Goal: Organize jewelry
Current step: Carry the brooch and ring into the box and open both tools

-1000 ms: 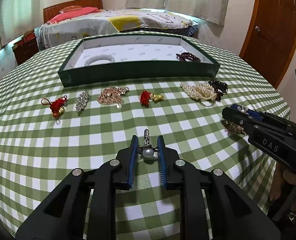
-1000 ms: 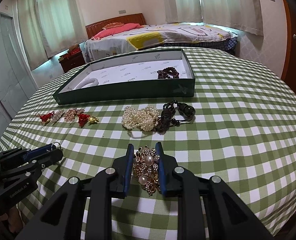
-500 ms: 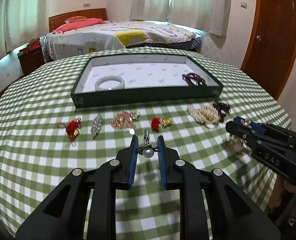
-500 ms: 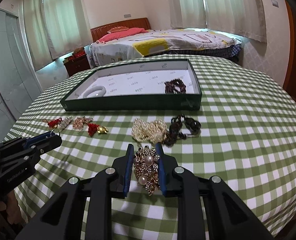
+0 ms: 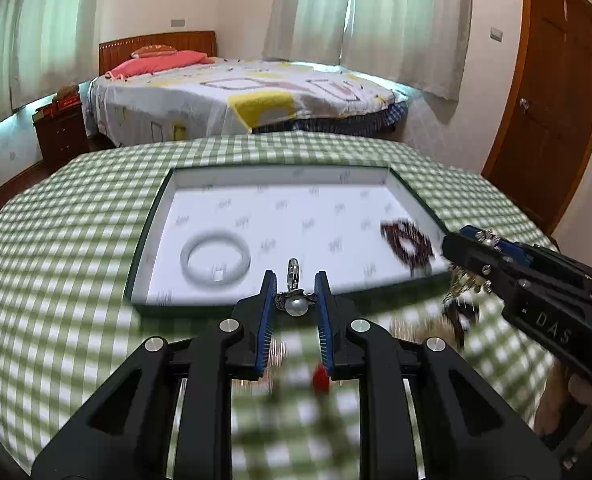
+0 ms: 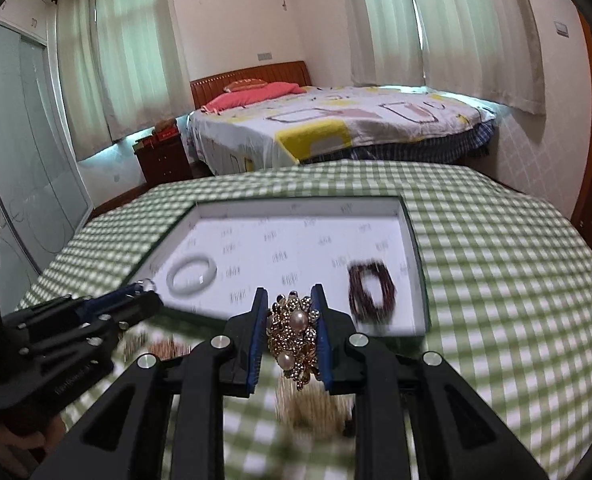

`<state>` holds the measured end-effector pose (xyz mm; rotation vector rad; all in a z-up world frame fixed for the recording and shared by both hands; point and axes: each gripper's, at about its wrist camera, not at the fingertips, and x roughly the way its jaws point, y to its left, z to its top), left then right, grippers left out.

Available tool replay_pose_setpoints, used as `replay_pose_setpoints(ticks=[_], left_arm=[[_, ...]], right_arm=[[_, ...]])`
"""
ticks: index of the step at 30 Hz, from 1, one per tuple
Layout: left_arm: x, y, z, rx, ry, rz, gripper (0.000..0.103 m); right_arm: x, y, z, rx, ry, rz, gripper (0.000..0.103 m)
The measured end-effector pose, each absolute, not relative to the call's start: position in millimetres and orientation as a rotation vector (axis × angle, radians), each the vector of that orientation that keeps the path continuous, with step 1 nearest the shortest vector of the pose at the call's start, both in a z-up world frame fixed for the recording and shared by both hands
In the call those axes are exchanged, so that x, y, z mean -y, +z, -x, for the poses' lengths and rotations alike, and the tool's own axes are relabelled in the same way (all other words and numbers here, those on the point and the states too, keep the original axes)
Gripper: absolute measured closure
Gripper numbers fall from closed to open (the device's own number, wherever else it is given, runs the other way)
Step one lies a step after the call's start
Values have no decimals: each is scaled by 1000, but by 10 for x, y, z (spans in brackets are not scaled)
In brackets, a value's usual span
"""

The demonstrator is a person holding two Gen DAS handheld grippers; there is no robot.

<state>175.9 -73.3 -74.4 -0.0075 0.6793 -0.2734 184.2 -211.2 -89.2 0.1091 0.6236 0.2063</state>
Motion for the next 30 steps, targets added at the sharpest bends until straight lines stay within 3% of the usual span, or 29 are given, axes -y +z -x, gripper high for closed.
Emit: replay_pose_setpoints(ticks=[12, 23, 30], left_arm=[[938, -1160, -2568, -802, -255, -2, 84], [975, -1385, -2785, -884, -253, -9, 84], [1014, -1389, -2816, -887, -251, -15, 72]], right_arm=[[1965, -1225, -2635, -739, 230, -88, 80], [1994, -1503, -2812, -844, 243, -95, 80], [1999, -1510, -2790, -840, 236, -86, 74]])
